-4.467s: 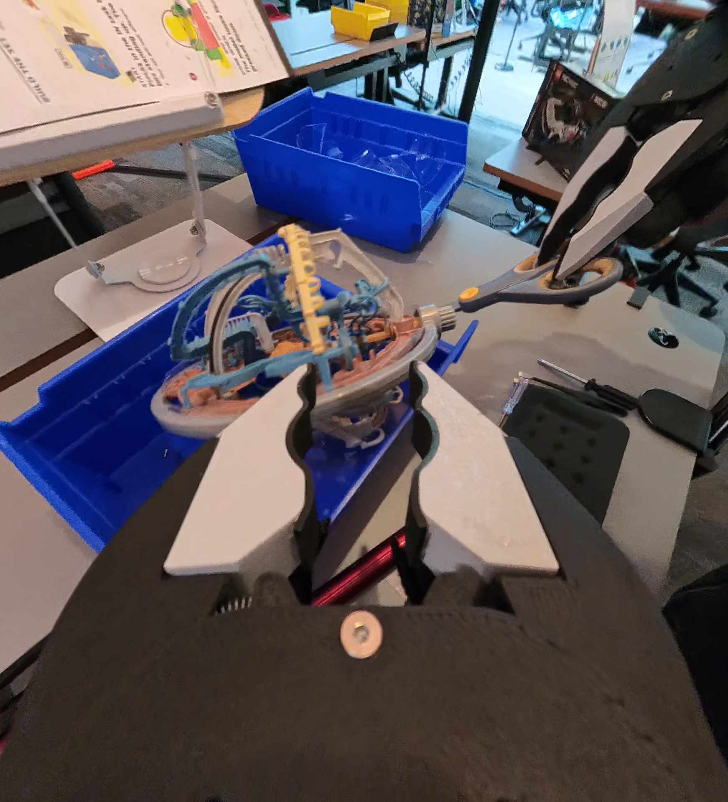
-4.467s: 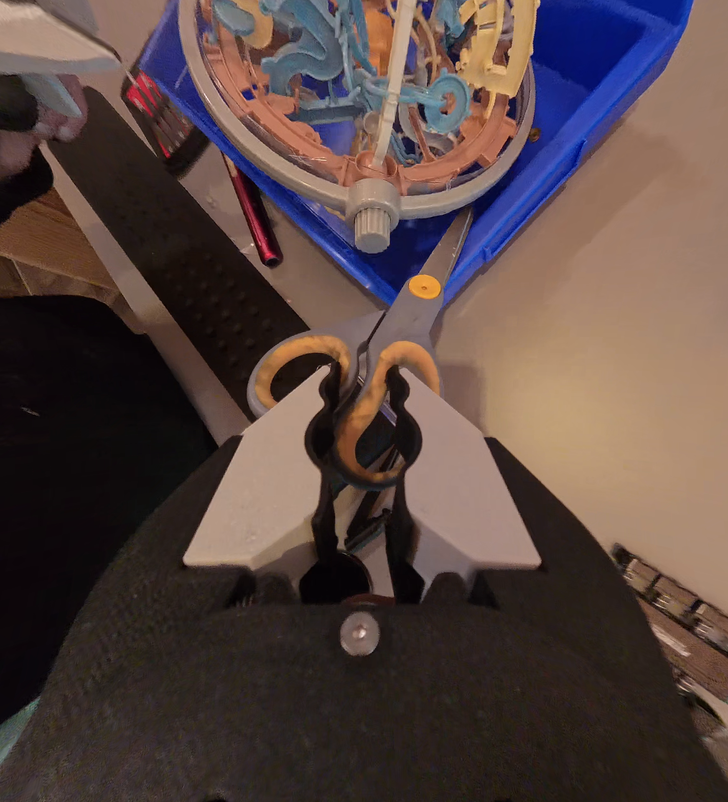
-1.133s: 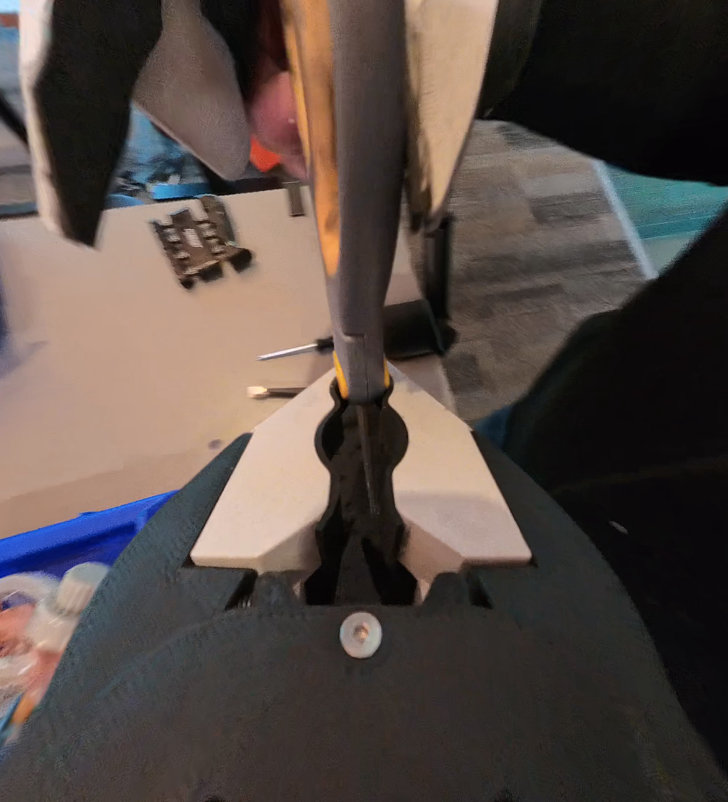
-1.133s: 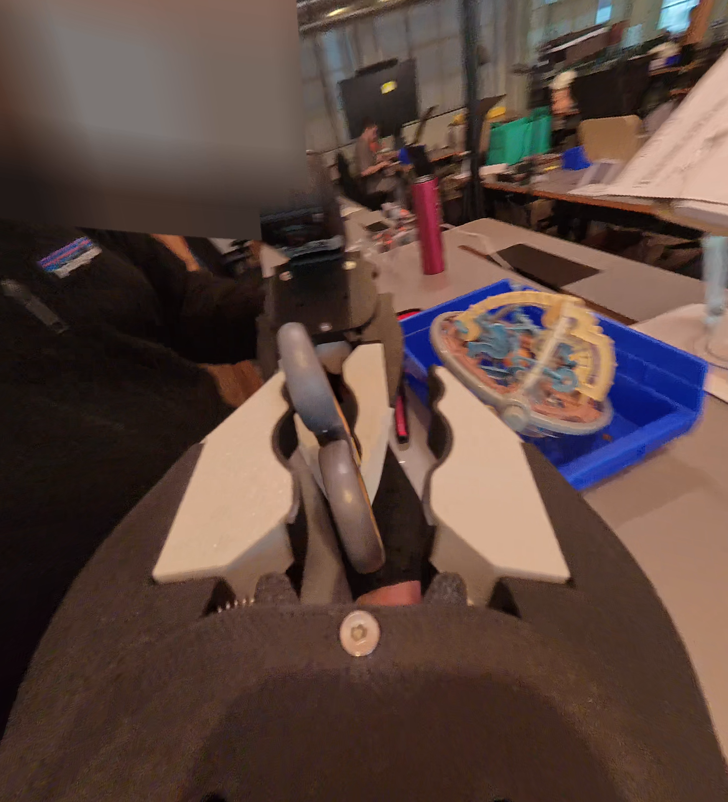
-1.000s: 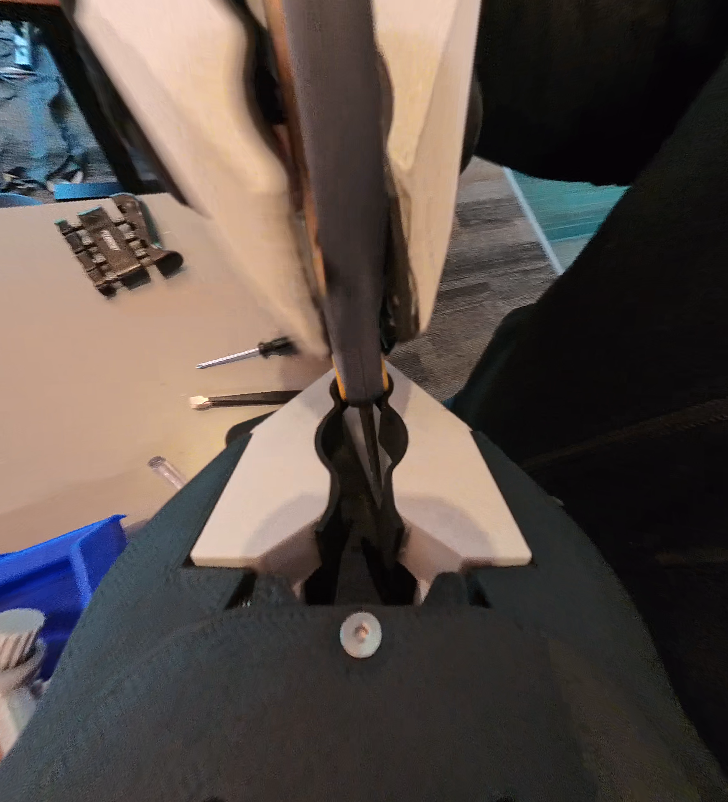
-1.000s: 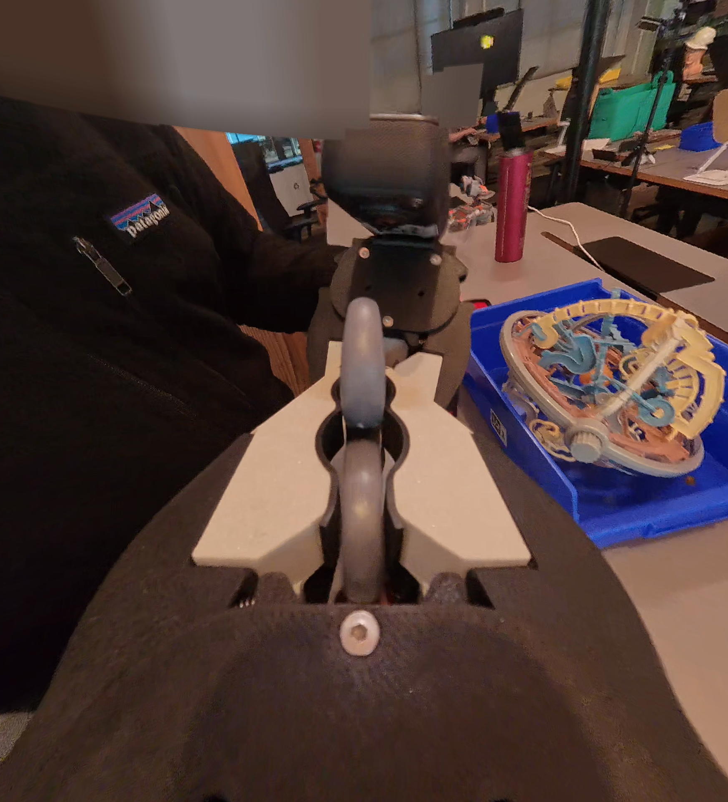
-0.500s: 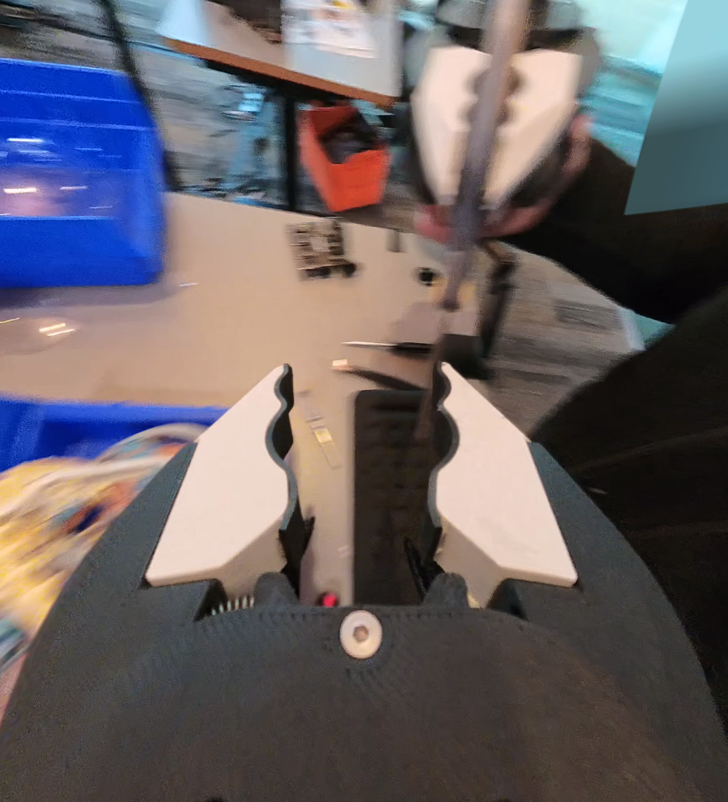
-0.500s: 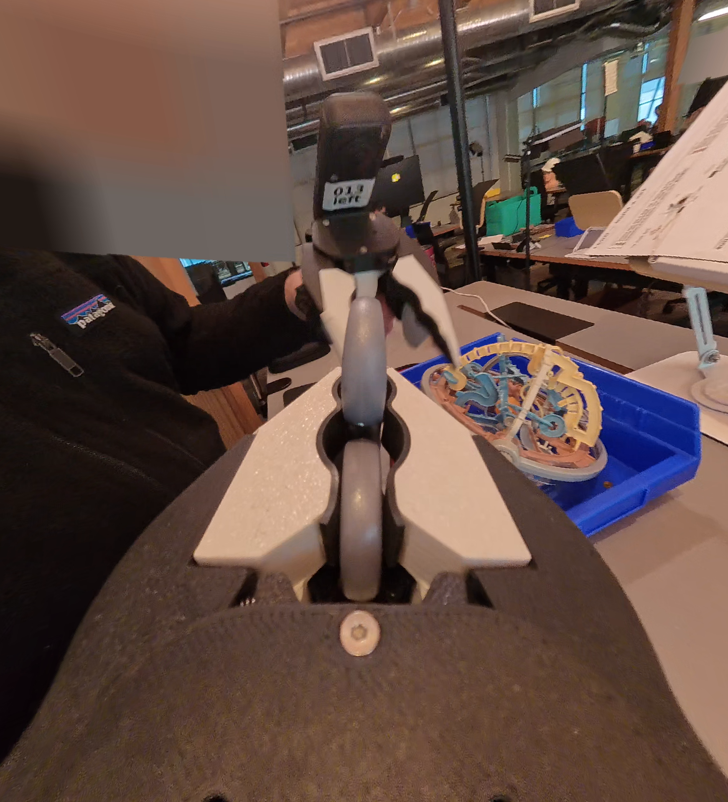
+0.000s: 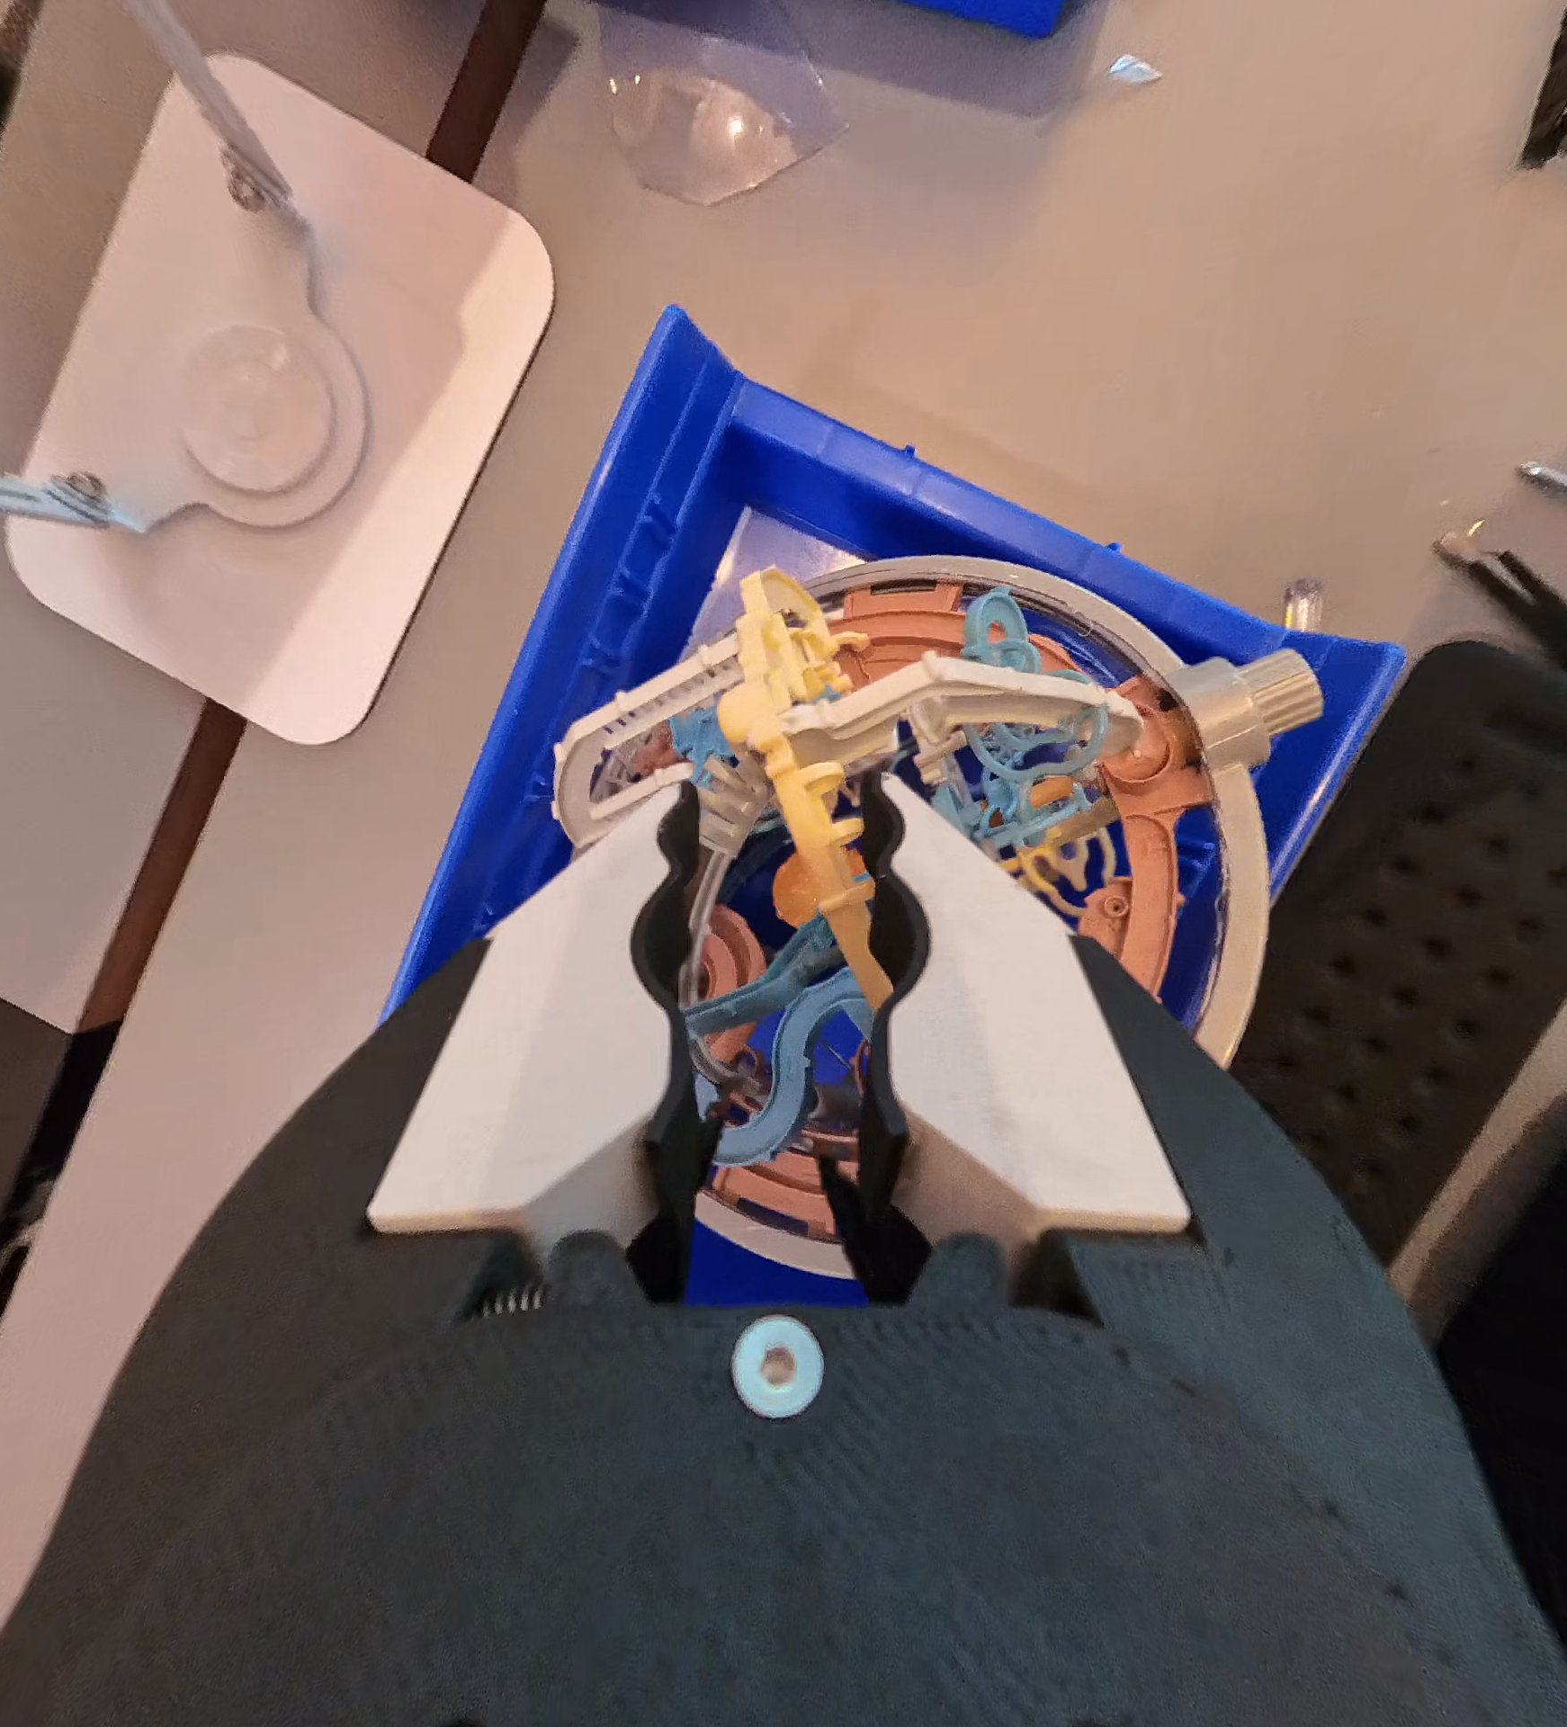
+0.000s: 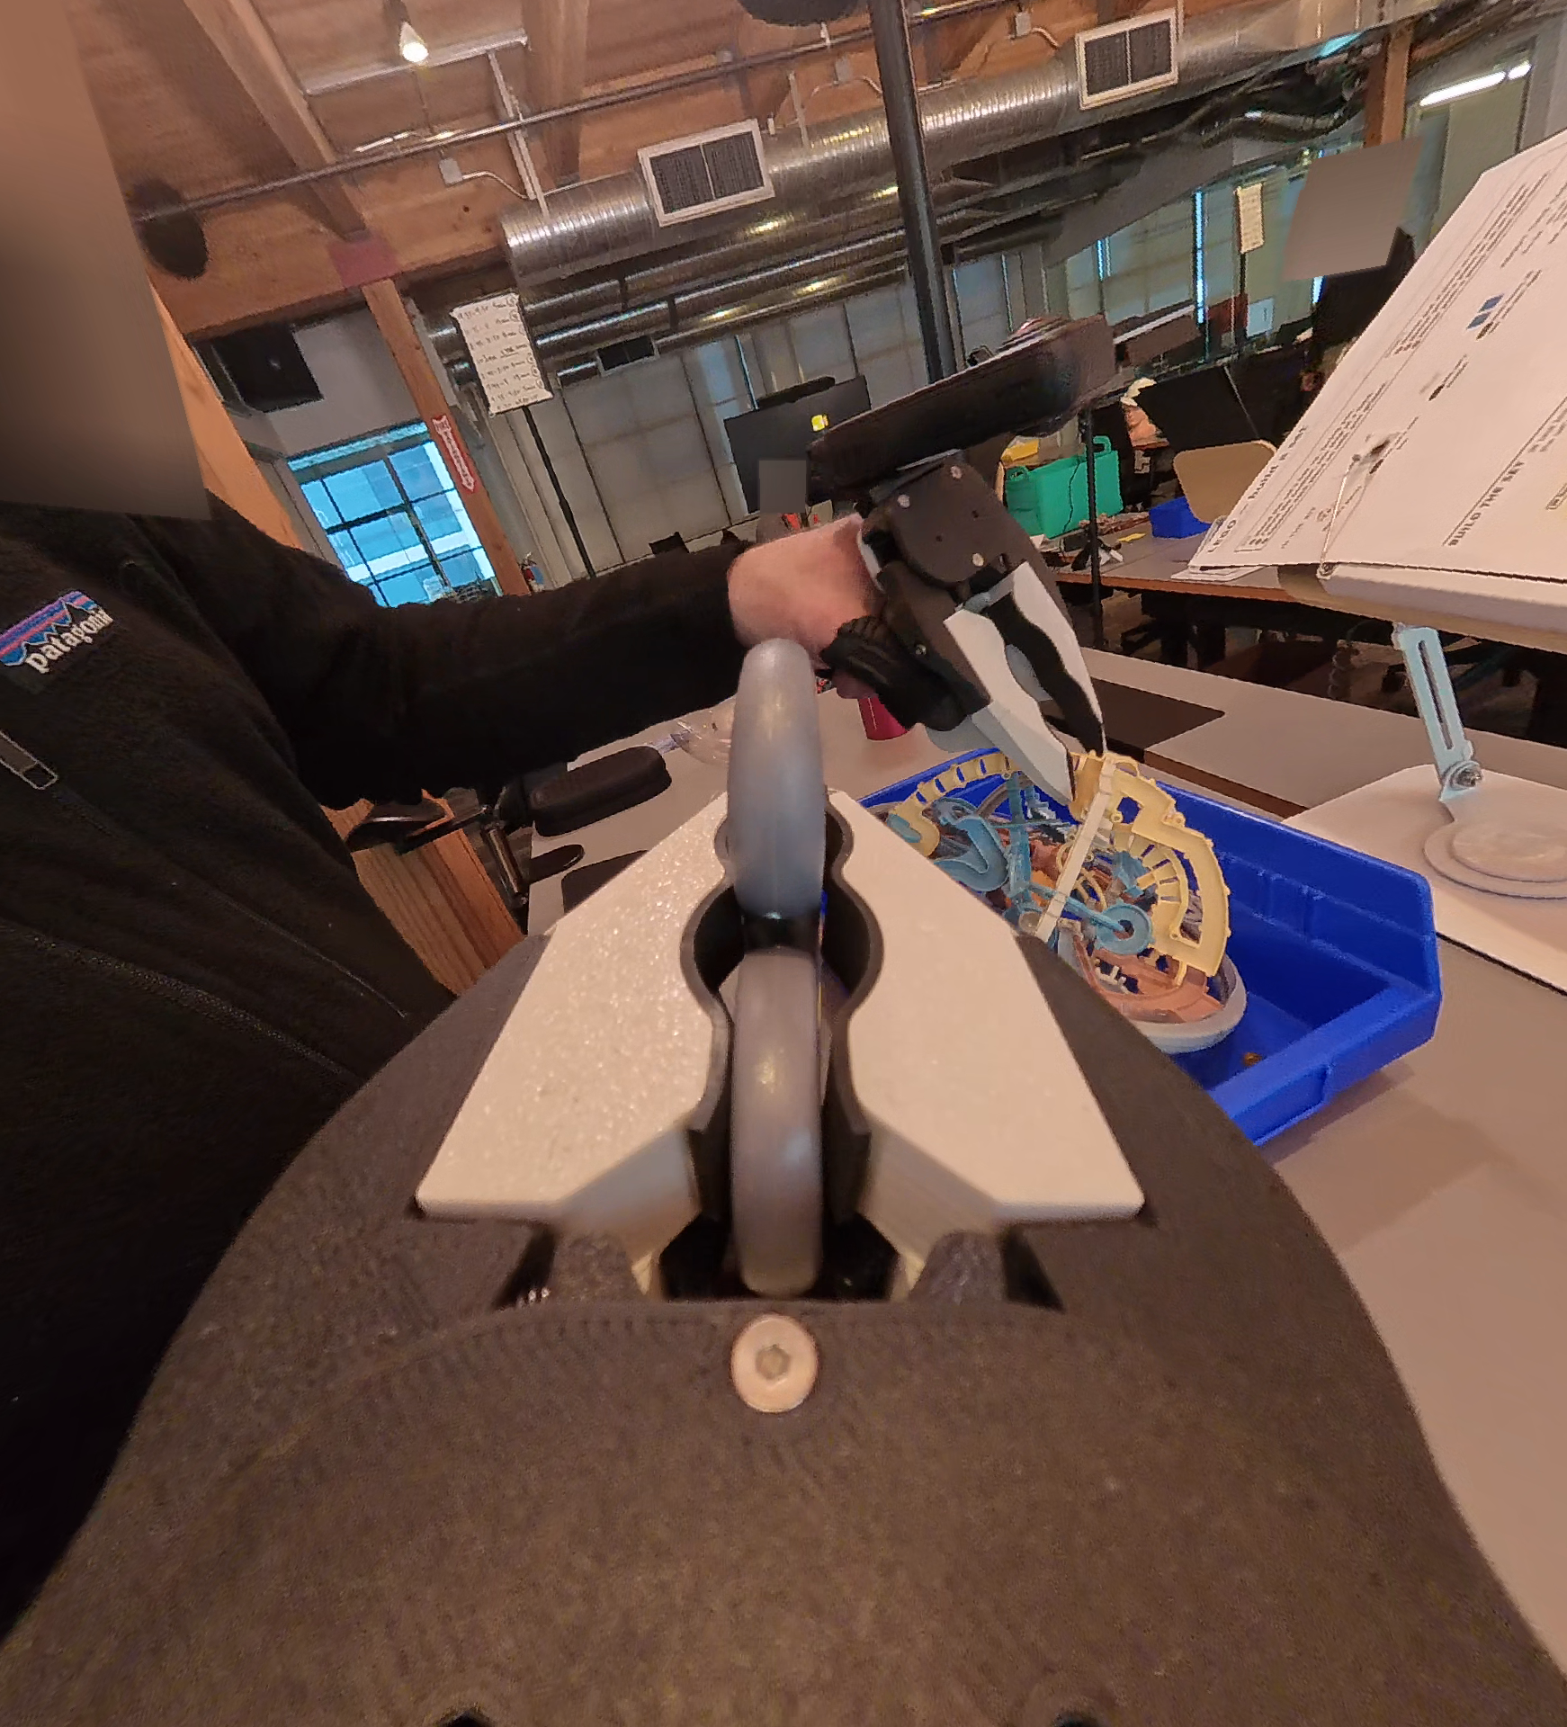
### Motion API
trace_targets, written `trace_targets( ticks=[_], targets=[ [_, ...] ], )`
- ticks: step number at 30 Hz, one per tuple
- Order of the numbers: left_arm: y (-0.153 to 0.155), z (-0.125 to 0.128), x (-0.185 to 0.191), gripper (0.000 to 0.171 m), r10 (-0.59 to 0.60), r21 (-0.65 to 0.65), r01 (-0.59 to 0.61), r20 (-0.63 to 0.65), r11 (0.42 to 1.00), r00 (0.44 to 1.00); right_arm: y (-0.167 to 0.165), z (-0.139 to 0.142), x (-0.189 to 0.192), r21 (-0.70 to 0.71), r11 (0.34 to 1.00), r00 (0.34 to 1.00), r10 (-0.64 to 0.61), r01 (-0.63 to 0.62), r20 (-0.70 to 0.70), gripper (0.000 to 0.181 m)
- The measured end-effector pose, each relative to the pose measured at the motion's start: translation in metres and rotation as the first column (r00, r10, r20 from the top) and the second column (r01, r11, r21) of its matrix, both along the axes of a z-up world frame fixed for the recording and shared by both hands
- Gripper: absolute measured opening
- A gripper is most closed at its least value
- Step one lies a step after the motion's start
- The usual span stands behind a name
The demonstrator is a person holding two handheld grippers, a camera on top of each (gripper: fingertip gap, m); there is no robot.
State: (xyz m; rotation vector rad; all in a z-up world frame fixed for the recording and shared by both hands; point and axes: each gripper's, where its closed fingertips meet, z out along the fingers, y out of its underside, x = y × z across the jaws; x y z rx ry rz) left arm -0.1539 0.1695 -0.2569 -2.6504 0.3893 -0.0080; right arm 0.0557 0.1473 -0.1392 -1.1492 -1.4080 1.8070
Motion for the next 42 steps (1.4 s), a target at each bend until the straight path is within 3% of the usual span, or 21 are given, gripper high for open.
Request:
trace_targets(
  ticks=[1,2,7,11,15,18,21,23,24,27,29,31,33,36,39,42],
  targets=[
    [0.001,0.001,0.002,0.031,-0.003,0.016,0.004,-0.011,1.0,1.0,0.001,0.0,-0.001,-0.001,1.0,1.0,0.0,0.0,-0.004,0.008],
    [-0.001,0.001,0.009,0.014,-0.028,0.022,0.027,0.027,0.999,0.999,0.003,0.001,-0.003,-0.004,1.0,1.0,0.001,-0.001,-0.007,0.008],
    [0.0,0.007,0.009,0.011,0.022,0.106,-0.044,0.202,0.993,0.979,0.011,0.003,-0.008,0.008,1.0,1.0,-0.004,0.004,-0.009,0.008],
    [0.003,0.041,0.012,0.01,0.023,0.202,-0.12,0.427,0.972,0.904,0.025,0.008,-0.012,-0.01,0.999,0.999,-0.03,0.03,-0.025,0.008],
    [0.003,0.081,0.012,0.01,-0.031,0.288,-0.233,0.687,0.929,0.726,0.042,0.021,-0.011,-0.028,0.997,0.995,-0.073,0.071,-0.069,0.008],
    [0.003,0.091,0.01,0.01,-0.065,0.295,-0.328,0.824,0.898,0.563,0.057,0.032,-0.009,-0.054,0.994,0.99,-0.099,0.094,-0.103,0.008],
    [0.002,0.089,0.005,0.01,-0.081,0.249,-0.41,0.919,0.877,0.385,0.067,0.043,-0.008,-0.071,0.992,0.985,-0.112,0.103,-0.134,0.008],
    [0.002,0.073,0.0,0.009,-0.036,0.161,-0.446,0.96,0.881,0.276,0.072,0.046,-0.01,-0.076,0.991,0.983,-0.118,0.108,-0.142,0.008],
    [0.003,0.06,-0.003,0.009,0.011,0.116,-0.464,0.965,0.878,0.262,0.074,0.046,-0.012,-0.083,0.991,0.983,-0.118,0.106,-0.143,0.009],
    [0.002,0.022,-0.004,0.01,0.137,-0.002,-0.465,0.957,0.886,0.257,0.079,0.039,-0.022,-0.11,0.989,0.985,-0.112,0.098,-0.131,0.009],
    [0.002,0.019,-0.007,0.01,0.15,-0.036,-0.464,0.965,0.885,0.213,0.08,0.027,-0.033,-0.124,0.988,0.988,-0.108,0.095,-0.11,0.009],
    [-0.001,0.007,-0.008,0.01,0.188,-0.061,-0.439,0.949,0.896,0.251,0.08,0.015,-0.042,-0.143,0.986,0.991,-0.103,0.089,-0.091,0.009],
    [-0.002,0.008,-0.005,0.01,0.194,-0.084,-0.411,0.952,0.908,0.235,0.08,0.006,-0.048,-0.167,0.982,0.991,-0.102,0.087,-0.083,0.009],
    [-0.008,-0.001,-0.008,0.029,0.24,-0.088,-0.385,0.899,0.919,0.365,0.078,0.001,-0.053,-0.187,0.978,0.99,-0.107,0.089,-0.087,0.008],
    [-0.013,-0.006,-0.017,0.049,0.273,-0.09,-0.396,0.859,0.914,0.433,0.08,0.002,-0.055,-0.213,0.973,0.989,-0.108,0.085,-0.097,0.008],
    [-0.015,0.015,-0.025,0.074,0.216,0.031,-0.412,0.814,0.911,0.539,0.085,-0.001,-0.06,-0.222,0.971,0.99,-0.114,0.093,-0.082,0.009]
  ],
)
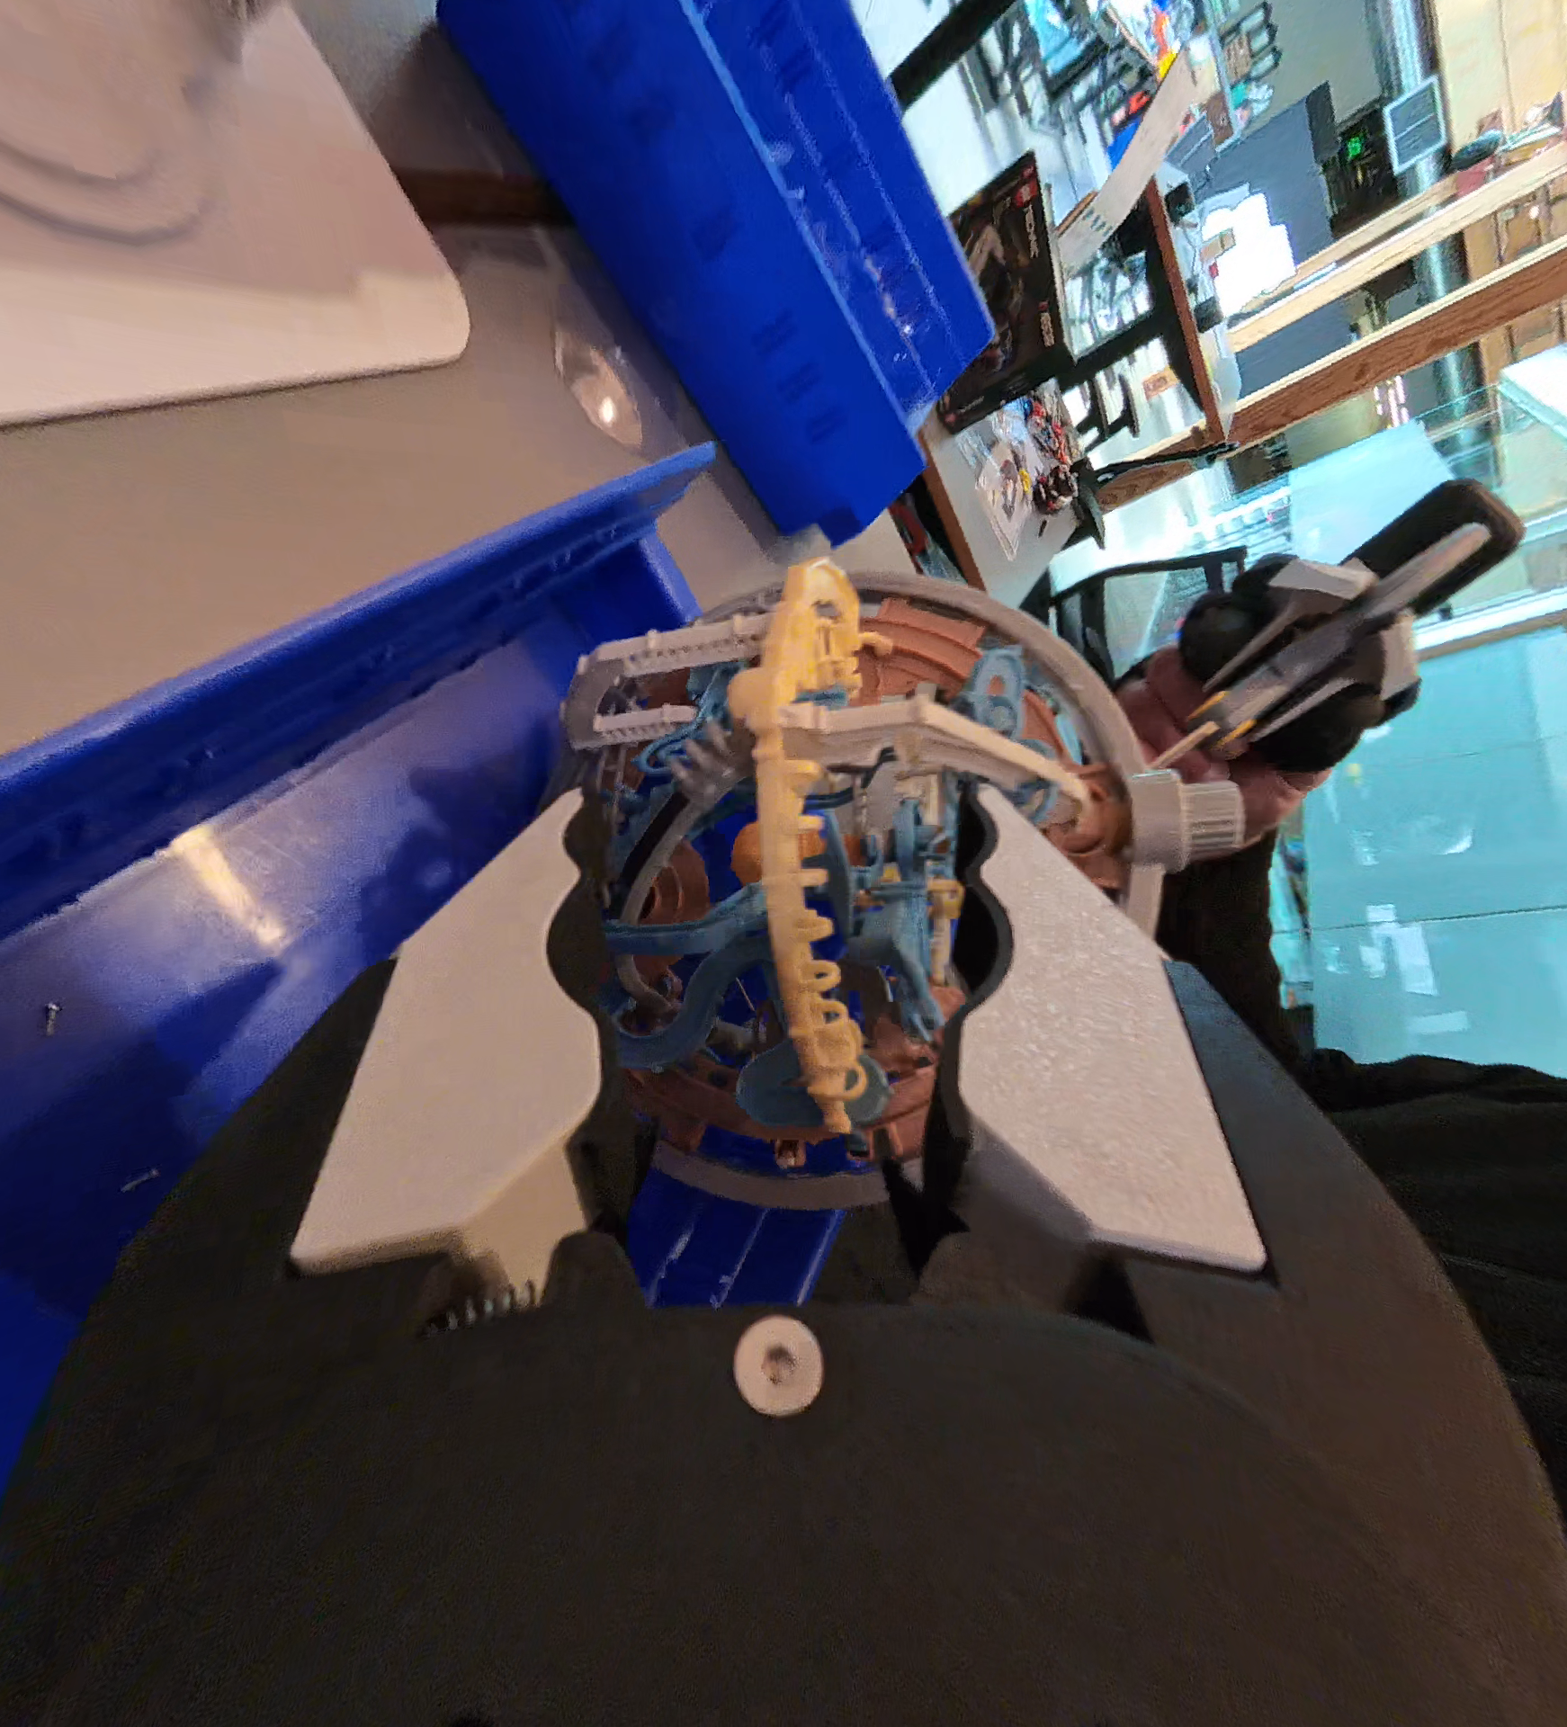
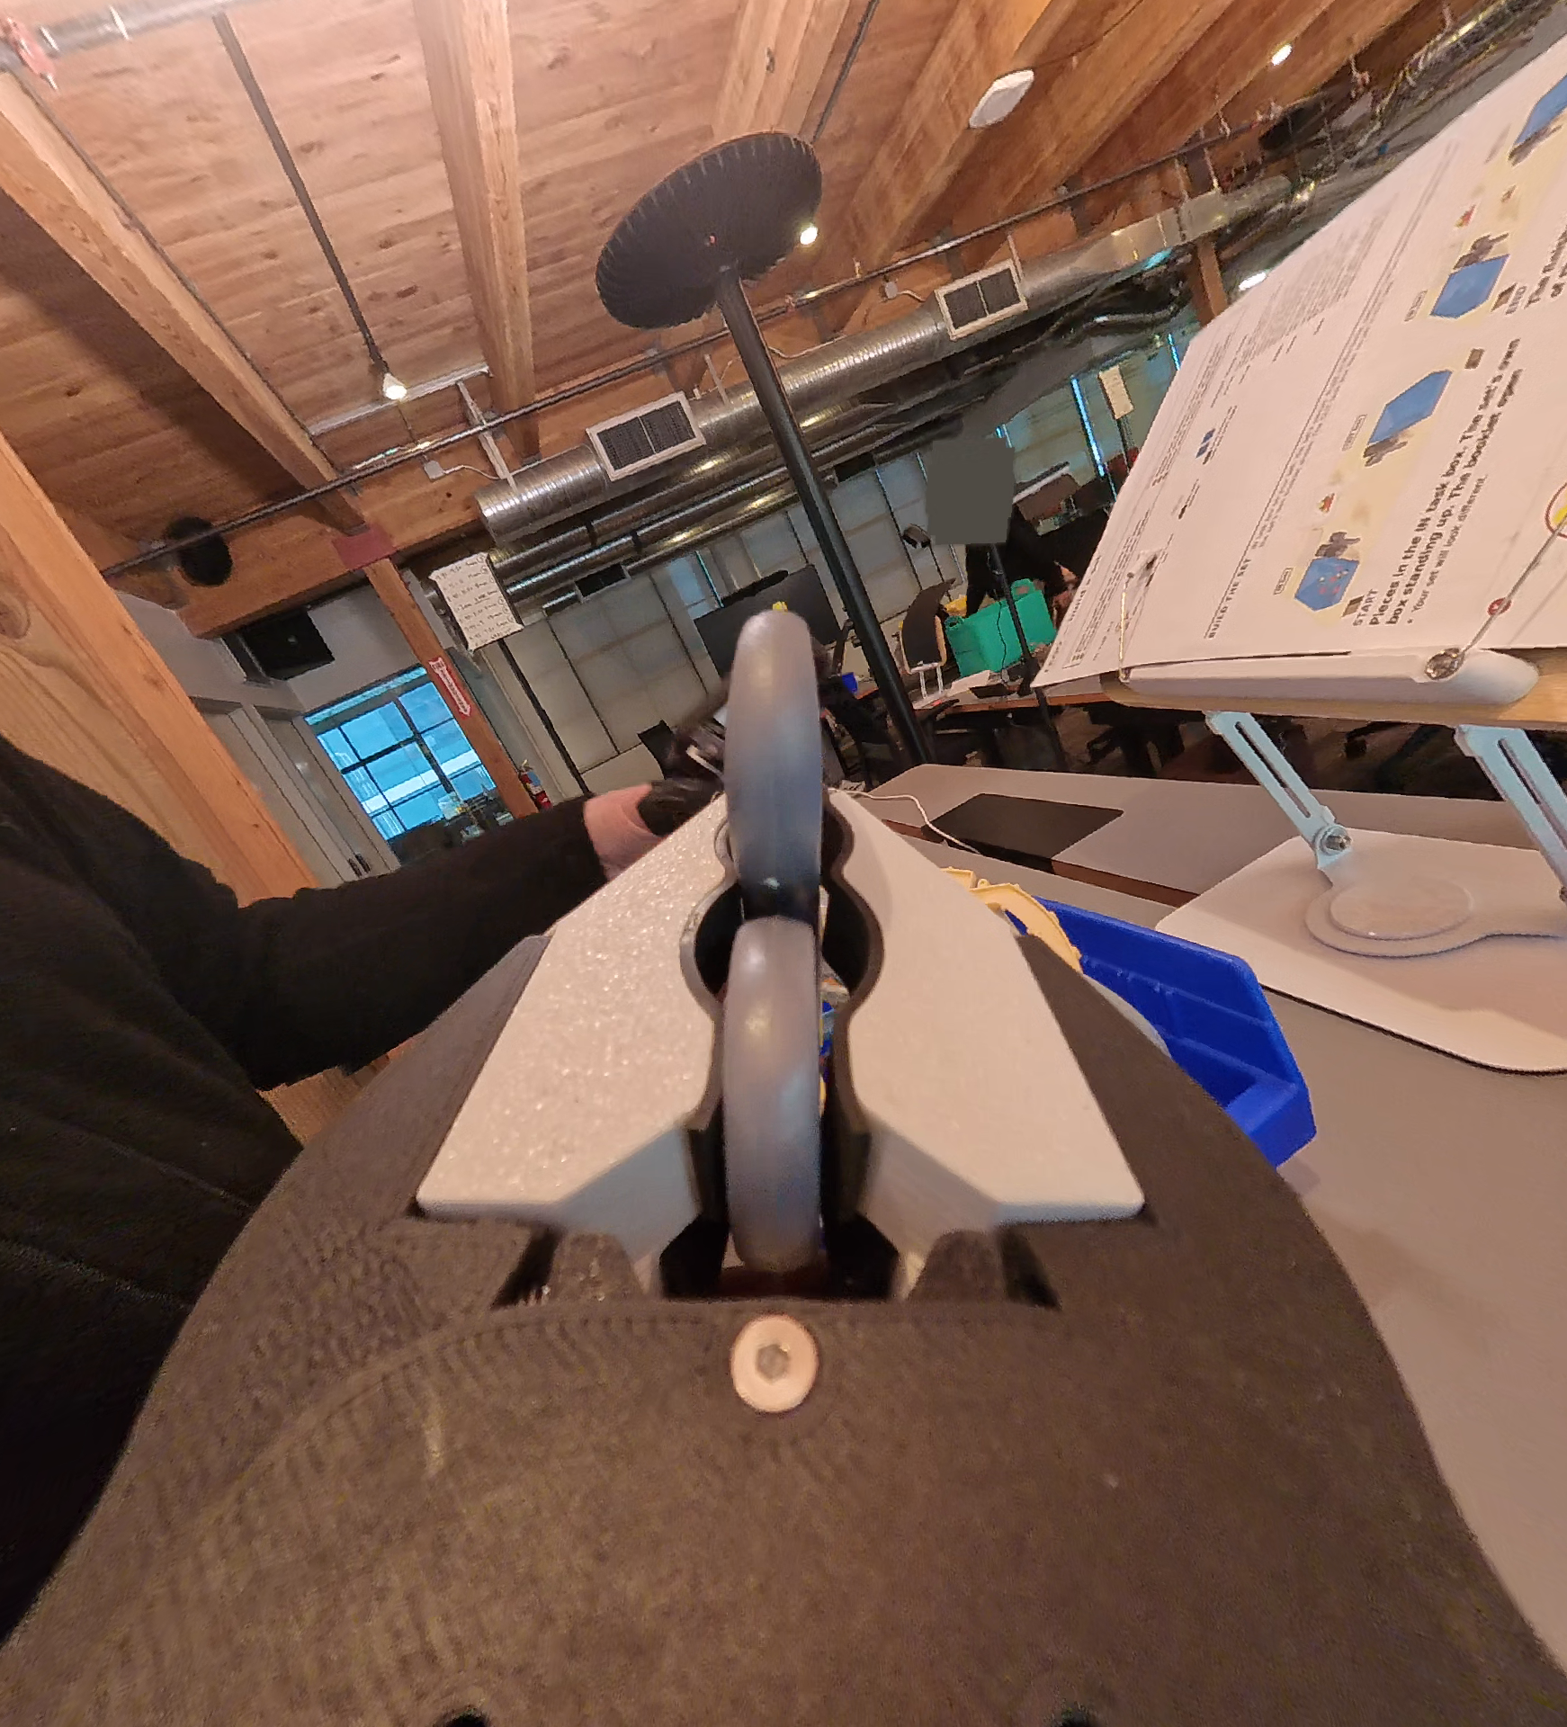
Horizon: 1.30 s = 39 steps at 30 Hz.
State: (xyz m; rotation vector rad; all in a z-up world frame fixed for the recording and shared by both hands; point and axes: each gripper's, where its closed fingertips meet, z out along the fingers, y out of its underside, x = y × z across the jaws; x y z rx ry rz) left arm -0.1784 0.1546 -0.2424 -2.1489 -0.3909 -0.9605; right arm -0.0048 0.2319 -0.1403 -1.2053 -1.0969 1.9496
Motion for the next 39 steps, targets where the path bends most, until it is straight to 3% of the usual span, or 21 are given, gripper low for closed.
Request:
trace_targets(
  ticks=[2,5,8,10,11,12,15,20,22,28,39],
  targets=[
    [-0.002,0.032,0.005,0.091,-0.001,0.11,0.013,-0.105,0.994,0.994,0.0,-0.003,-0.006,-0.003,1.0,1.0,0.006,-0.006,0.007,0.009],
    [-0.008,0.063,0.05,0.091,-0.097,0.189,0.182,-0.385,0.965,0.918,-0.001,-0.005,-0.012,-0.001,1.0,1.0,0.009,-0.009,0.017,0.009],
    [-0.012,0.045,0.101,0.08,-0.222,0.065,0.341,-0.644,0.938,0.732,-0.004,-0.003,-0.017,-0.017,1.0,1.0,0.021,-0.021,0.005,0.009],
    [-0.013,0.019,0.107,0.077,-0.257,-0.054,0.366,-0.806,0.929,0.534,-0.006,-0.001,-0.02,-0.021,0.999,1.0,0.032,-0.032,0.001,0.009],
    [-0.01,0.013,0.104,0.067,-0.236,-0.069,0.346,-0.852,0.936,0.467,-0.007,0.0,-0.021,-0.023,0.999,0.999,0.036,-0.036,0.0,0.009],
    [-0.008,0.01,0.104,0.041,-0.218,-0.062,0.338,-0.868,0.939,0.447,-0.008,0.0,-0.022,-0.02,0.999,0.999,0.04,-0.04,0.001,0.009],
    [-0.005,0.012,0.099,0.034,-0.18,-0.018,0.303,-0.837,0.953,0.516,-0.007,0.004,-0.023,-0.019,0.999,0.999,0.044,-0.044,-0.002,0.009],
    [-0.003,0.023,0.072,0.027,-0.136,0.084,0.235,-0.613,0.968,0.778,0.007,0.015,-0.026,-0.06,0.998,0.999,0.03,-0.031,-0.019,0.009],
    [-0.003,0.027,0.061,0.025,-0.131,0.098,0.216,-0.536,0.972,0.834,0.01,0.019,-0.03,-0.072,0.997,0.999,0.031,-0.033,-0.037,0.009],
    [0.0,0.031,0.043,0.022,-0.158,0.143,0.222,-0.358,0.965,0.92,0.02,0.029,-0.049,-0.113,0.994,0.997,0.006,-0.015,-0.081,0.009],
    [-0.002,0.03,0.037,0.021,-0.203,0.188,0.274,-0.329,0.943,0.922,0.005,0.005,-0.086,-0.191,0.98,0.998,0.04,-0.049,-0.052,0.009]
  ],
)
